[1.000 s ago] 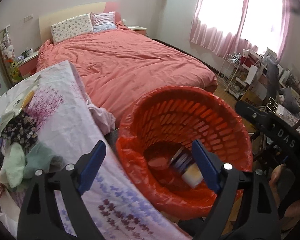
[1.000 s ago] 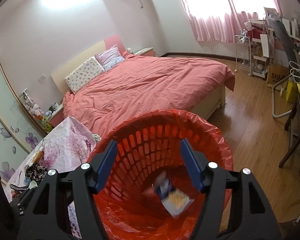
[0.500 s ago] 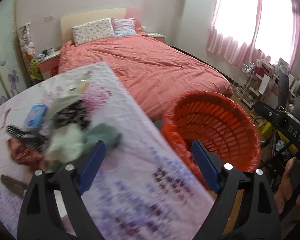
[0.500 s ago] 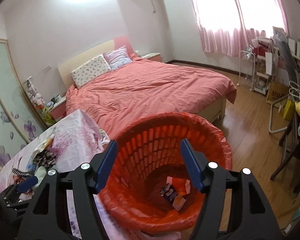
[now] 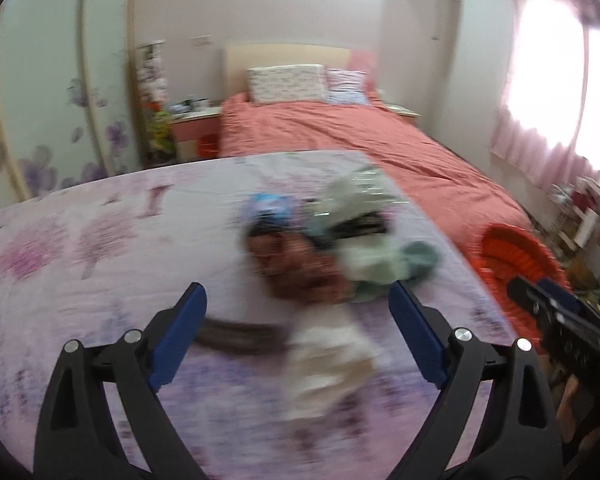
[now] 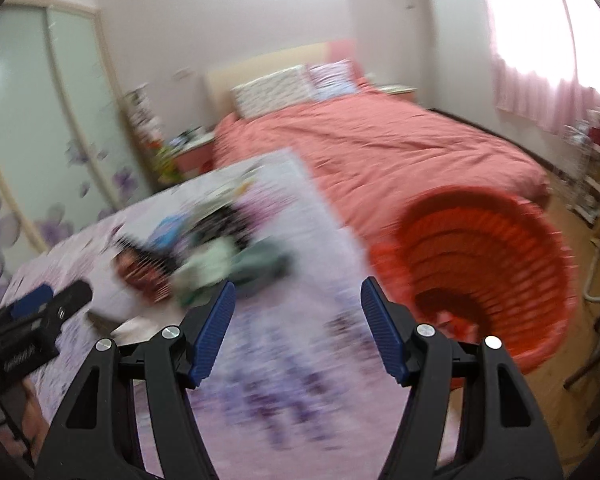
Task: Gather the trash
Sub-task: 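Move both tools back over the bed toward the tissue and hair clip, then grasp the brown hair clip with the left tool while the right tool grasps the white tissue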
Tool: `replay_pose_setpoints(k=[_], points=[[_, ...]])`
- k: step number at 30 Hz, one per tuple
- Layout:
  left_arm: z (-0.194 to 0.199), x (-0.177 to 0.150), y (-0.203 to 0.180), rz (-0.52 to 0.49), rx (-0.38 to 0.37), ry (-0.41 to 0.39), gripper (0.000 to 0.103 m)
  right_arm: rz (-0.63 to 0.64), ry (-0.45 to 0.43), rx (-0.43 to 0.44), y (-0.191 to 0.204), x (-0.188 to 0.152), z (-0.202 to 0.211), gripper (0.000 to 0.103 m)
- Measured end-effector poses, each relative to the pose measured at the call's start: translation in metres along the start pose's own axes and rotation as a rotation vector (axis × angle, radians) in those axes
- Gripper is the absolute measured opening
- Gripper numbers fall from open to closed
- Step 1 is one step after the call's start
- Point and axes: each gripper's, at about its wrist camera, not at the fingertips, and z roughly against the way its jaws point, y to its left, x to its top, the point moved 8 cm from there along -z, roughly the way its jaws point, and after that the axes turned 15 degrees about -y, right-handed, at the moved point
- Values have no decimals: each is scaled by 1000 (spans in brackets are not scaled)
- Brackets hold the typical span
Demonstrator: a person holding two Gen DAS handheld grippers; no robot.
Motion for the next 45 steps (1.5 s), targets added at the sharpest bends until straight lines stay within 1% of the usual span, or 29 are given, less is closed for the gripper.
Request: replay_pose_setpoints(k=[1, 4, 7, 10, 14, 16, 19, 20, 22, 24, 29, 32, 34, 39, 41, 43, 45], points=[[0, -3, 18, 9, 35, 7, 90, 14, 16, 30, 15, -6, -4, 65], [2, -17, 60, 35, 103, 37, 90, 56, 49, 105, 53, -20, -12, 65], [-1, -30, 95, 57, 153, 65, 90, 88, 66, 155, 85, -30, -17, 65], [0, -43, 123, 82, 188, 92, 90, 123, 81, 177, 110, -40, -27, 65], [-1, -56, 135, 92, 201, 112, 90, 155, 110, 168, 123, -52, -40, 65], [-3, -62, 135, 94, 198, 125, 90, 172, 132, 160, 124, -57, -46, 65], [-10, -68, 130, 97, 183, 143, 90, 200, 152, 145, 121, -69, -40, 64], [-12, -70, 124, 96, 171, 149, 90, 199, 167, 147, 118, -72, -41, 54], [-17, -72, 115, 92, 153, 156, 90, 188, 178, 154, 114, -73, -38, 47], [-20, -73, 106, 86, 138, 161, 91, 178, 174, 160, 109, -70, -33, 45], [-30, -75, 77, 91, 95, 175, 94, 167, 131, 155, 94, -53, -18, 45], [-38, -75, 66, 104, 88, 184, 95, 154, 116, 148, 84, -47, -12, 45], [-43, -76, 61, 114, 99, 193, 95, 146, 114, 141, 80, -46, -12, 45], [-64, -75, 57, 160, 160, 232, 95, 132, 120, 129, 70, -51, -10, 45], [-71, -73, 56, 150, 193, 239, 95, 127, 122, 128, 68, -51, -11, 45], [-76, -74, 56, 117, 227, 251, 95, 121, 124, 130, 66, -51, -10, 45], [-79, -75, 55, 86, 232, 262, 95, 120, 123, 130, 65, -50, -11, 45]])
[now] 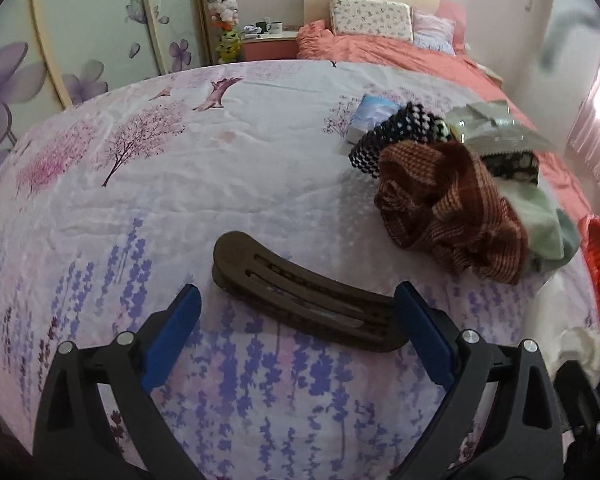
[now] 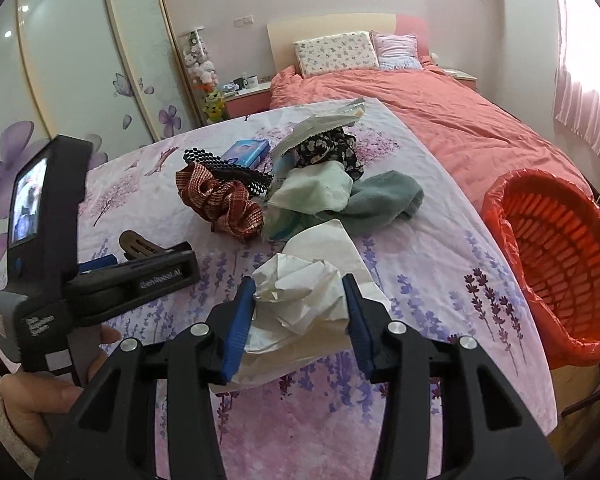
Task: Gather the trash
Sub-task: 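Grasp the brown hair clip with the left tool while the right tool grasps the white tissue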
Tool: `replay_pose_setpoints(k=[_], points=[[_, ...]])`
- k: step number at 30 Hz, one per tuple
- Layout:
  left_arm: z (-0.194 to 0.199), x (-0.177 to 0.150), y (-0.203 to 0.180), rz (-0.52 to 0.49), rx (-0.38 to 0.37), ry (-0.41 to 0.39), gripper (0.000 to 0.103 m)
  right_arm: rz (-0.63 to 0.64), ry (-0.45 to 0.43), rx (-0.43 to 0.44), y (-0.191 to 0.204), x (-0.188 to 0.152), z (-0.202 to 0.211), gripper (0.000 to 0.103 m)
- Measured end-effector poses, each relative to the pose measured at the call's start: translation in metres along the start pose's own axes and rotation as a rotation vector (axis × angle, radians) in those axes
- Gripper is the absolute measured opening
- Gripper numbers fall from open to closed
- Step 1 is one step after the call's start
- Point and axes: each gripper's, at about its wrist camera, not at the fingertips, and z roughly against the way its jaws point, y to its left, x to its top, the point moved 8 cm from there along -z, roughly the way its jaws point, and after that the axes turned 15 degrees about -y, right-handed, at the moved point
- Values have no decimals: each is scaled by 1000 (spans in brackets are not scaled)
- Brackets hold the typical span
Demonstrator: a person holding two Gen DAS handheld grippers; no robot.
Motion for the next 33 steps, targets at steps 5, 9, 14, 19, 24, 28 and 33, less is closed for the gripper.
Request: replay_pose_setpoints(k=[5, 9, 14, 19, 24, 28, 33], points=[[2, -3, 15, -39, 12, -10, 96, -1, -8, -1, -1, 2, -1, 45], [4, -5, 35, -35, -1, -9, 96, -7, -14, -3, -3, 3, -1, 45], [8, -6, 53, -44, -16, -38, 96, -12, -12, -3, -5, 2, -1, 45], [6, -3, 47, -37, -55, -51, 87, -19, -6, -4, -7, 0, -4, 45], [-6, 0, 31, -78, -59, -51, 70, -24, -6, -5, -10, 1, -4, 45], [-12, 5, 25, -58, -70, -45, 62, -33, -6, -6, -12, 1, -6, 45], [-17, 11, 19, -57, -79, -51, 53, -38, -5, -5, -14, 2, -7, 45]])
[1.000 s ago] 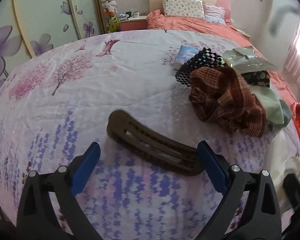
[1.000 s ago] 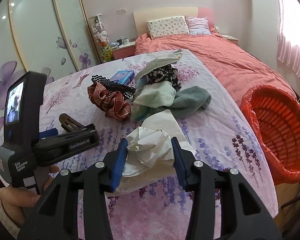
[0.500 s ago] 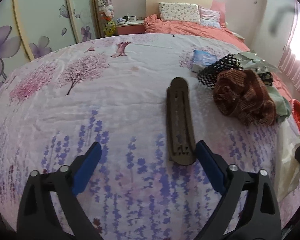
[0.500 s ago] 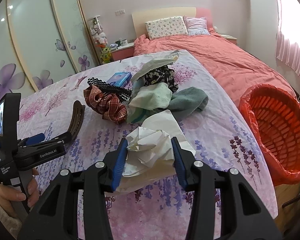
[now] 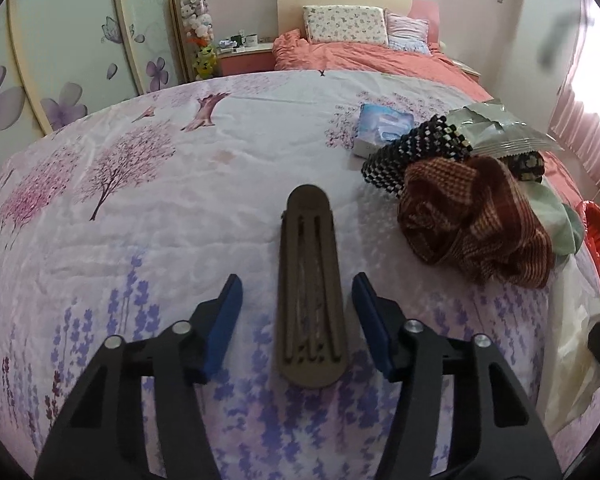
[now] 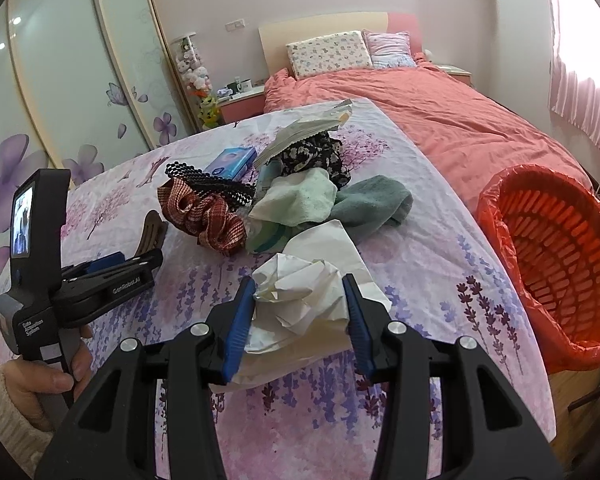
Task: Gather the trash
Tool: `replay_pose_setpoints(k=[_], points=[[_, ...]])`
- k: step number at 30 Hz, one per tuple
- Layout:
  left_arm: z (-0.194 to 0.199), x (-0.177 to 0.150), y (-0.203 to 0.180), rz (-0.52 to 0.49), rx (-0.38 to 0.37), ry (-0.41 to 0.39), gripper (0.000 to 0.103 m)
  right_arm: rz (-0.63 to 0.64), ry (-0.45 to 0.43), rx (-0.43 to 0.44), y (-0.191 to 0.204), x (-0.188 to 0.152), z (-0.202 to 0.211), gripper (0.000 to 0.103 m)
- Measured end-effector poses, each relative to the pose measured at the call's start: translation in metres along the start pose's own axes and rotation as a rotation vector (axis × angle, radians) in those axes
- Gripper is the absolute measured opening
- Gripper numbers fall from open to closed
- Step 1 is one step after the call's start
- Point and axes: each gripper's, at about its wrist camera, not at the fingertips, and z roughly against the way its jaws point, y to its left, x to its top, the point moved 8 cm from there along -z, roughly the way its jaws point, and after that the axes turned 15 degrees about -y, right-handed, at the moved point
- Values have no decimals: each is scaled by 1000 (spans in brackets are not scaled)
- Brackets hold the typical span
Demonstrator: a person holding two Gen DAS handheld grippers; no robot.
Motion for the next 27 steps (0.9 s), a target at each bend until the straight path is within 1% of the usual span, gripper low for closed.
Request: replay_pose_setpoints(k=[2, 3, 4, 5, 8, 13, 21, 27], points=[[1, 1, -3, -2, -14, -6, 41, -4, 0, 0, -1, 0, -1, 45], [1, 0, -4, -2, -18, -7, 38, -6, 1, -1, -1, -1, -1, 45], [2, 0, -3, 4, -25, -9, 37, -8, 2, 0, -1, -1, -1, 45], [2, 0, -3, 11, -28, -10, 33, -10, 3, 0, -1, -2, -2, 45], [3, 1, 0, 40, -51, -15, 33, -15, 3, 0, -2, -2, -2, 45], [7, 2, 3, 50, -69, -21, 32, -19, -16, 1, -2, 5, 2, 45], [34, 21, 4, 52, -77, -84, 32, -34, -62, -1, -6, 21, 13, 45], [62, 39, -5, 48, -105, -137, 32, -41, -96, -5, -10, 32, 22, 45]])
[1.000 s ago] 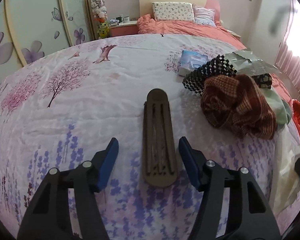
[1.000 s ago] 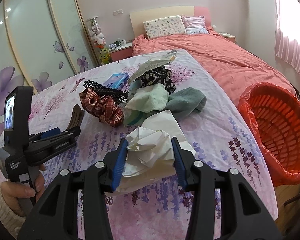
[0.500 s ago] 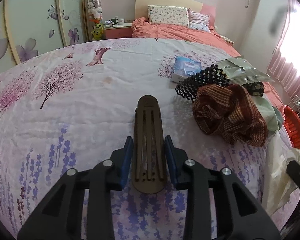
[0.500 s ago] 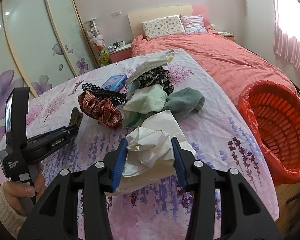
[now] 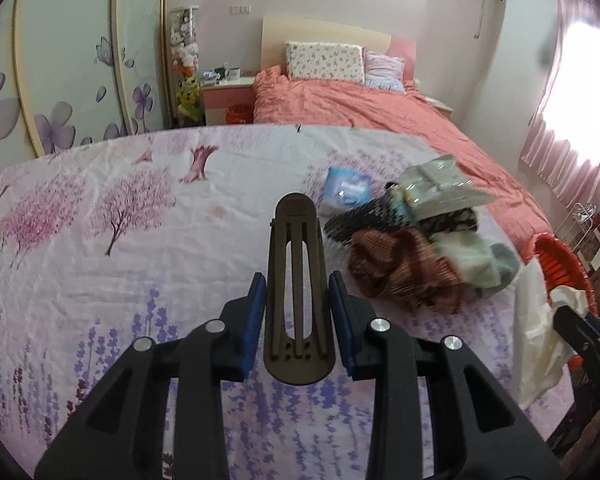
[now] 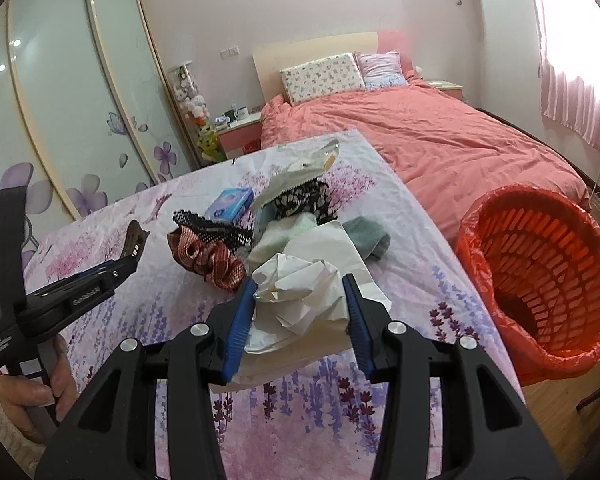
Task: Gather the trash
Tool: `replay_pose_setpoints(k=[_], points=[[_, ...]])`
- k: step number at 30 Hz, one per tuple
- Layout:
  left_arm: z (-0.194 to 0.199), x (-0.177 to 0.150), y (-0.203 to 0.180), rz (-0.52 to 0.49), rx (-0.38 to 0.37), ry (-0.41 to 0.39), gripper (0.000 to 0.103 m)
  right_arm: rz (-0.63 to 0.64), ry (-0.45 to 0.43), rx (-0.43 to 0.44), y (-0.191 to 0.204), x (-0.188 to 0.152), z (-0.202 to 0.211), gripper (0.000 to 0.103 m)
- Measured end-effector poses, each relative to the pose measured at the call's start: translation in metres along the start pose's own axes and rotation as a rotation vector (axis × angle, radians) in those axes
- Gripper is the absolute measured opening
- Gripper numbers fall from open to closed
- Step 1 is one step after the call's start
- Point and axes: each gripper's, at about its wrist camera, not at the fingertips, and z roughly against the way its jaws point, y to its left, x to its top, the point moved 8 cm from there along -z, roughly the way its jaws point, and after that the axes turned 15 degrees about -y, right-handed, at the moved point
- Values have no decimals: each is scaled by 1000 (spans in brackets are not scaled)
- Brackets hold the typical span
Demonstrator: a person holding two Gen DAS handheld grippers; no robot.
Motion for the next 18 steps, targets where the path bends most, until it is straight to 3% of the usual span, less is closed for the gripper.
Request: replay_pose_setpoints(k=[18], points=[[54, 40, -83, -55, -174, -101, 32, -29, -117, -49, -33, 34, 26, 45]])
